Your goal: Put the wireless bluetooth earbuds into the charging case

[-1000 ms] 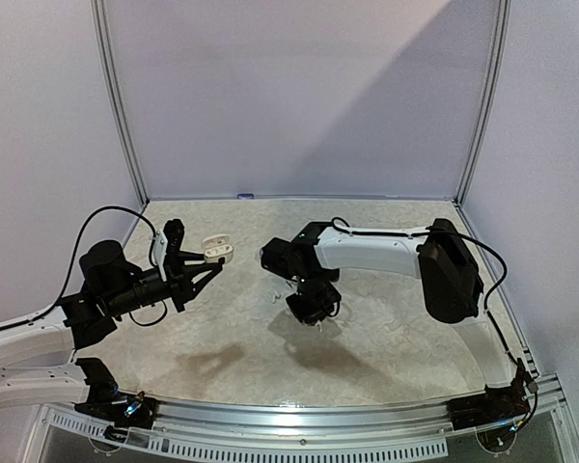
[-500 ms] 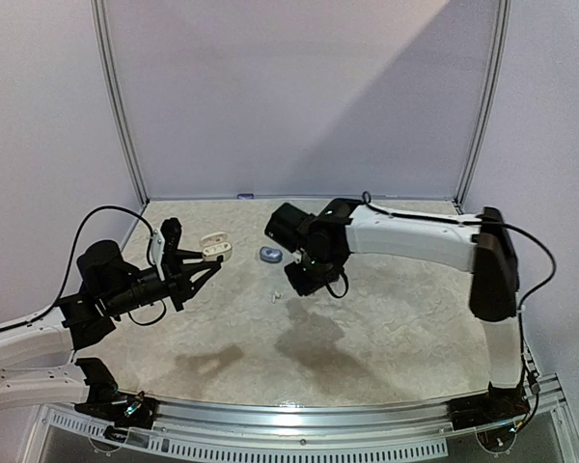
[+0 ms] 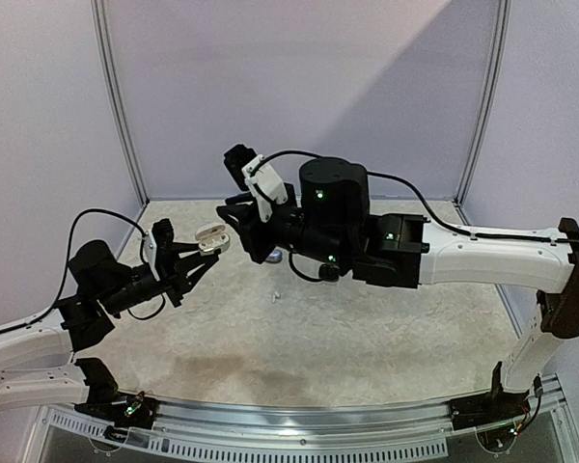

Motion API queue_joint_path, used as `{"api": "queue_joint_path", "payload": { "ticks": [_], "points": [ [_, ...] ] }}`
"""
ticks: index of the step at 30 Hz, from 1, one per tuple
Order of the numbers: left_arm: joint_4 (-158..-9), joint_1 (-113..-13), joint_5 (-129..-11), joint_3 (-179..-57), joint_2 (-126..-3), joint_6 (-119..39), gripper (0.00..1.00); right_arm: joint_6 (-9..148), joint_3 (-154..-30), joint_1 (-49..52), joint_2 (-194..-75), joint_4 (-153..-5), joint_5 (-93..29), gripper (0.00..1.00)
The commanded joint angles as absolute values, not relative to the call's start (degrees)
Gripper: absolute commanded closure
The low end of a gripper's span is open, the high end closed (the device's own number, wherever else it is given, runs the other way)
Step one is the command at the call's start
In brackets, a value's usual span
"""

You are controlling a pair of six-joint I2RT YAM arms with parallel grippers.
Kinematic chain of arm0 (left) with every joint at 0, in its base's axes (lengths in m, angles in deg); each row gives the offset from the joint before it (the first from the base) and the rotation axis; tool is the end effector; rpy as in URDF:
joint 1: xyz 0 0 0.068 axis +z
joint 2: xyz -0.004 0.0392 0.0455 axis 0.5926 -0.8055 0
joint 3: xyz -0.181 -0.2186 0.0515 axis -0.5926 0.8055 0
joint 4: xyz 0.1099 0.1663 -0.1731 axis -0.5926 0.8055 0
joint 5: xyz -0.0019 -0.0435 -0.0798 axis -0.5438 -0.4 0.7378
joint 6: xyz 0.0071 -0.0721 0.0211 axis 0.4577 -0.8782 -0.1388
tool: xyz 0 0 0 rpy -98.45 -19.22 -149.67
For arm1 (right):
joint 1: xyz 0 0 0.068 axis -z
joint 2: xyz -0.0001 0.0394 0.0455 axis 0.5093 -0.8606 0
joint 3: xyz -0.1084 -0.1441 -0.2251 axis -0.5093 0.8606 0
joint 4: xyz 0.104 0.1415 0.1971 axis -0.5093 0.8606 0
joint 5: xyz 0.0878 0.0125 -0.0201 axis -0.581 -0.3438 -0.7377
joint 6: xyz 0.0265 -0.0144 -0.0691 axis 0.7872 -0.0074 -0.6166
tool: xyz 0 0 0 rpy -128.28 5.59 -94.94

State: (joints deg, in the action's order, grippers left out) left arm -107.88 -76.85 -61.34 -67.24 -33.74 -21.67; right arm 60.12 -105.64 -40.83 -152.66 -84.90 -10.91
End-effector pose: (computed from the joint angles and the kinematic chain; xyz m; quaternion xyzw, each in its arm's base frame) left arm 0.1446 -0.1477 0.2771 0.3702 0.5752 -0.3034 0.6633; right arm 0.1583 0.4263 0.3953 -0.3762 0.6304 0.3130 0.6025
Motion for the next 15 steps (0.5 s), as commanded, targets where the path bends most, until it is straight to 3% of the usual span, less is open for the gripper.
{"api": "queue_joint_path", "payload": {
  "ticks": [1,15],
  "points": [
    [-110.61,-77.91,-60.65,-66.04,-33.39,-18.82,1.0,53.49,-104.67,-40.68,-155.08,-93.66,-16.49,1.0],
    [-112.87,-77.82,-60.58,-66.44,-33.95,-28.57,1.0,49.49,-100.98,-40.74,-154.16,-93.27,-14.84,1.0]
  ]
}}
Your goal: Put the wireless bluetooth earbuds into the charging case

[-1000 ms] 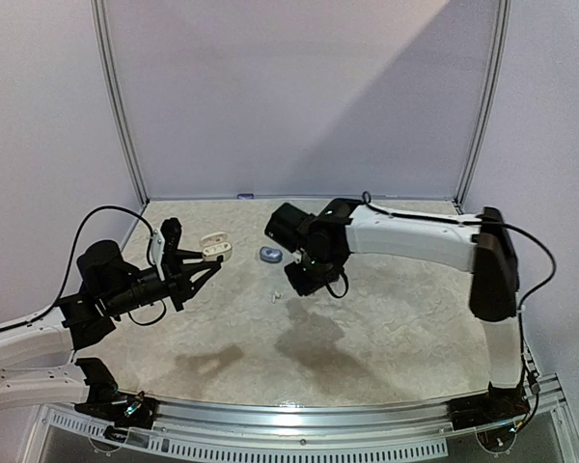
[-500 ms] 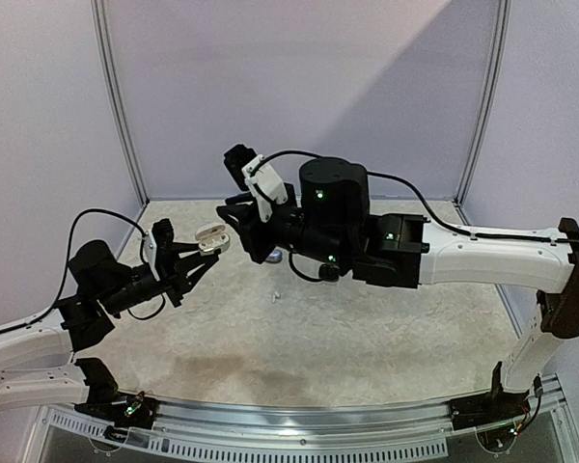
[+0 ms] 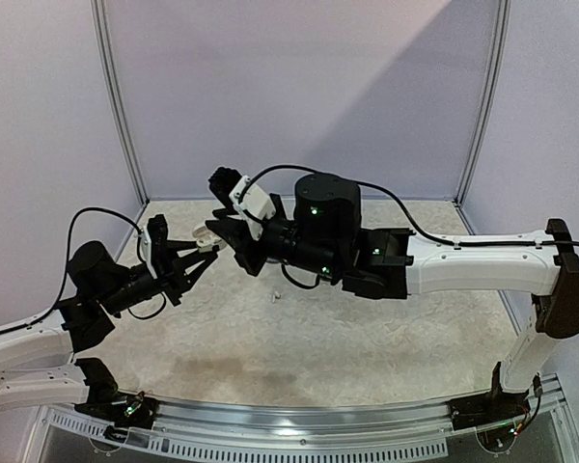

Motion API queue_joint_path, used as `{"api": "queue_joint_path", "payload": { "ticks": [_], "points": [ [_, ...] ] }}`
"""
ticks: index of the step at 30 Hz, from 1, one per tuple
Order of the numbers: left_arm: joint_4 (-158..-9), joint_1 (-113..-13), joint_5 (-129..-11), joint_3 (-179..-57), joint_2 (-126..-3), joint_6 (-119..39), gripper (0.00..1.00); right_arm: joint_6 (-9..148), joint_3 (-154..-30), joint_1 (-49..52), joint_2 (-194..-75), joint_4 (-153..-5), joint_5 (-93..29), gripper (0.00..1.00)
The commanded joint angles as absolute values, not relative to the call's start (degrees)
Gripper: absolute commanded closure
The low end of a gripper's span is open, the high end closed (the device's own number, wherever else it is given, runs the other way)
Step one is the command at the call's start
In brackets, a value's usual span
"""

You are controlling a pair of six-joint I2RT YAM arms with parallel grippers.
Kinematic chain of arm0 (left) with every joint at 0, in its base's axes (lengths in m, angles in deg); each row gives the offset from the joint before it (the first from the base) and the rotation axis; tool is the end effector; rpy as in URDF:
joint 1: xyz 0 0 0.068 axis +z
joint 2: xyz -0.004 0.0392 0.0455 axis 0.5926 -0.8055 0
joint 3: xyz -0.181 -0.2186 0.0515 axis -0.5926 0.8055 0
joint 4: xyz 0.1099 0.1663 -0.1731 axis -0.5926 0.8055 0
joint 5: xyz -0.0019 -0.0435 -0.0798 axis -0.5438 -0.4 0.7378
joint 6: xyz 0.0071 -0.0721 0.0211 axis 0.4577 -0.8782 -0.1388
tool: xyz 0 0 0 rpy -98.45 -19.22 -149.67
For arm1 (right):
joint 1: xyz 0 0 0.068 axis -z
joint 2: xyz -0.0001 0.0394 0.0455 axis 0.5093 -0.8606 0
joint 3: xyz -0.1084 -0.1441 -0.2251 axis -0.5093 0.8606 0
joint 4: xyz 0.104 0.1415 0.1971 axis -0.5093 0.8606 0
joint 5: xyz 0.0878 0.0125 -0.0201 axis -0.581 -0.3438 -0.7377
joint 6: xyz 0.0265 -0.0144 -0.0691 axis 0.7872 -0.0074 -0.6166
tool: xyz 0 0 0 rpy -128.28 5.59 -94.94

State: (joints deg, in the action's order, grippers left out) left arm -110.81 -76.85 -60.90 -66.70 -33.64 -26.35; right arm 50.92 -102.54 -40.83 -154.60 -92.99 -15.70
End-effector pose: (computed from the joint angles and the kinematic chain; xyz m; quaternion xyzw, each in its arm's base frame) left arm 0.1433 -0.1472 0.2806 0.3451 0.5729 -0.3350 0.6636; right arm 0.1569 0.4385 0.3784 -0.4354 0.5690 0.3023 0.6288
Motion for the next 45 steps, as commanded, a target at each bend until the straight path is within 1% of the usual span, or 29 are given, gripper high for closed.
{"api": "queue_joint_path", "payload": {
  "ticks": [1,14,41,42,45],
  "points": [
    [-112.93,-77.82,-60.44,-66.46,-33.97,-28.57,1.0,49.41,-100.82,-40.75,-154.12,-93.09,-14.42,1.0],
    [-112.67,-77.82,-59.76,-66.5,-34.07,-30.4,1.0,47.92,-100.61,-40.61,-154.51,-93.05,-10.99,1.0],
    [-113.47,-77.82,-59.66,-66.38,-33.97,-31.05,1.0,45.62,-101.42,-40.54,-156.56,-91.03,-11.73,1.0],
    [-113.41,-77.82,-59.72,-66.38,-33.94,-31.07,1.0,45.63,-101.34,-40.52,-156.64,-91.07,-11.42,0.99],
    [-113.46,-77.82,-59.74,-66.3,-33.92,-31.14,1.0,45.45,-101.16,-40.46,-156.64,-91.05,-10.7,0.91]
  ]
}}
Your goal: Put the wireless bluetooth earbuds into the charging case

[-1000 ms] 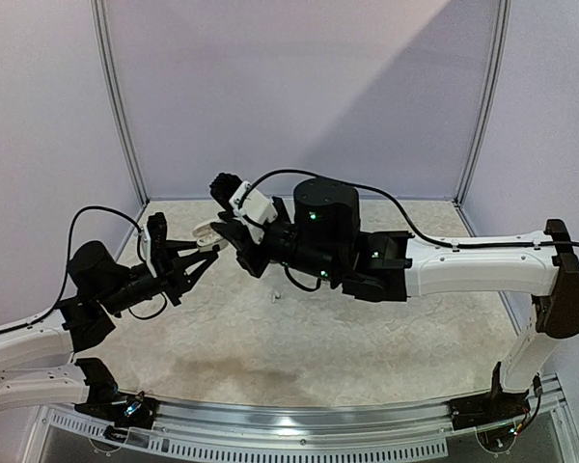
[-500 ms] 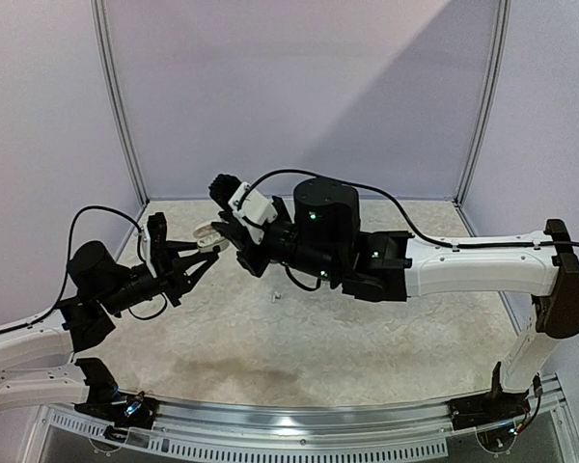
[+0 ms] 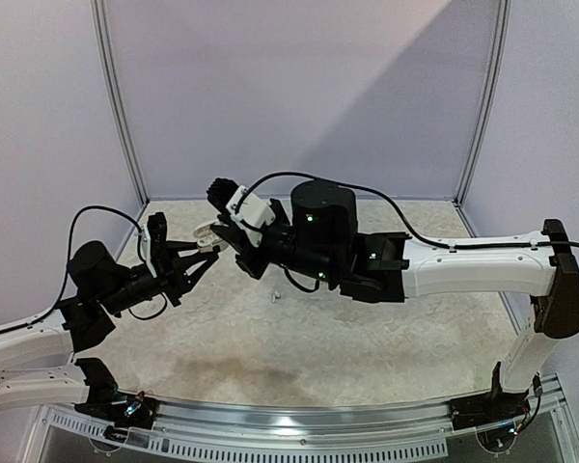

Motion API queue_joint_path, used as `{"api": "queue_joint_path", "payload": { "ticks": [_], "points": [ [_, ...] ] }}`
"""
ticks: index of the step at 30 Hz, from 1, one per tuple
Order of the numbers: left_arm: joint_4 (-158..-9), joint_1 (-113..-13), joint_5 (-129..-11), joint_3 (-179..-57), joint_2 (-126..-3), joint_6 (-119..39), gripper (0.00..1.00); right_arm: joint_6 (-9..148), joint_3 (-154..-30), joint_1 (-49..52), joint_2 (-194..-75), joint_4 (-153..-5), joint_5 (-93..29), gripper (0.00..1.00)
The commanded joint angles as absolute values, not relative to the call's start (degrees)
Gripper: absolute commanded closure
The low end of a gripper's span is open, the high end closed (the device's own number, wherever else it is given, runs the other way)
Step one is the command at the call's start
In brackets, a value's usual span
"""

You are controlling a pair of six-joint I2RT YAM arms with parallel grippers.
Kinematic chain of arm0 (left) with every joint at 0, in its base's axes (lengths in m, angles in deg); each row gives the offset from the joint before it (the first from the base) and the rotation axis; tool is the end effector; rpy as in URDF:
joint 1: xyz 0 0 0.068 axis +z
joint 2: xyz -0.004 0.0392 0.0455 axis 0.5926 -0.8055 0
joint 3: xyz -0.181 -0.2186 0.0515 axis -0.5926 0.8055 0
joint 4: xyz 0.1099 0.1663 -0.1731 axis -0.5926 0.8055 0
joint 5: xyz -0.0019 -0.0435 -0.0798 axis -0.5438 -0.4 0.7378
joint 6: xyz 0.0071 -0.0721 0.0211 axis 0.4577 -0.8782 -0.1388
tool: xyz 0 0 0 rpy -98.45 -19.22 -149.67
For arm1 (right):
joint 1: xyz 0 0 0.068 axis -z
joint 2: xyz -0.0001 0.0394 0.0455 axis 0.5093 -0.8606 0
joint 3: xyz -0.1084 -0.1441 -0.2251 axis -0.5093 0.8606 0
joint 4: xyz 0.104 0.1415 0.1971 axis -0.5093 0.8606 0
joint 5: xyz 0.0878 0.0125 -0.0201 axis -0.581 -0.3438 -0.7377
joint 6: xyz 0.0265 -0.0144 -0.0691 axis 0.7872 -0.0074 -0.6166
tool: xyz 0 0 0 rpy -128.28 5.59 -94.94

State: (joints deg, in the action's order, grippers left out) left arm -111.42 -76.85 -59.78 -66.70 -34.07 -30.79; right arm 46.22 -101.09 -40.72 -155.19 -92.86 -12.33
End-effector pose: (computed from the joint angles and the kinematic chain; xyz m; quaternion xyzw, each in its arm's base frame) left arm 0.1430 -0.1485 0.2806 0.3289 0.5814 -0.3662 0.6478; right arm 0.1617 0.4385 0.3636 -0.4518 0.5723 0.2487 0.6376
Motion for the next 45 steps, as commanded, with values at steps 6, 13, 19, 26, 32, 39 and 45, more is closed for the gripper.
{"api": "queue_joint_path", "payload": {
  "ticks": [6,13,19,26,32,39,45],
  "points": [
    [-113.48,-77.82,-59.93,-66.28,-33.79,-31.09,1.0,45.31,-101.76,-40.49,-157.43,-90.25,-11.14,0.81],
    [-113.43,-77.82,-60.05,-66.2,-33.77,-31.0,1.0,45.31,-102.47,-40.54,-157.93,-89.19,-11.3,0.76],
    [-113.35,-77.82,-60.04,-66.2,-33.67,-30.91,1.0,45.46,-102.67,-40.55,-157.89,-89.1,-11.16,0.75],
    [-113.16,-77.82,-60.12,-66.2,-33.62,-31.52,1.0,45.81,-103.69,-40.56,-157.94,-88.01,-11.1,0.7],
    [-112.1,-77.82,-62.02,-66.33,-33.77,-32.61,1.0,48.12,-105.68,-40.51,-156.41,-88.31,-12.98,0.58],
    [-110.13,-77.74,-66.77,-66.97,-33.81,-33.95,1.0,54.77,-108.99,-39.51,-153.28,-89.13,-13.06,0.46],
    [-107.57,-77.65,-71.73,-67.74,-33.71,-33.76,1.0,79.9,-113.02,-34.01,-150.06,-75.14,1.61,0.44]
  ]
}}
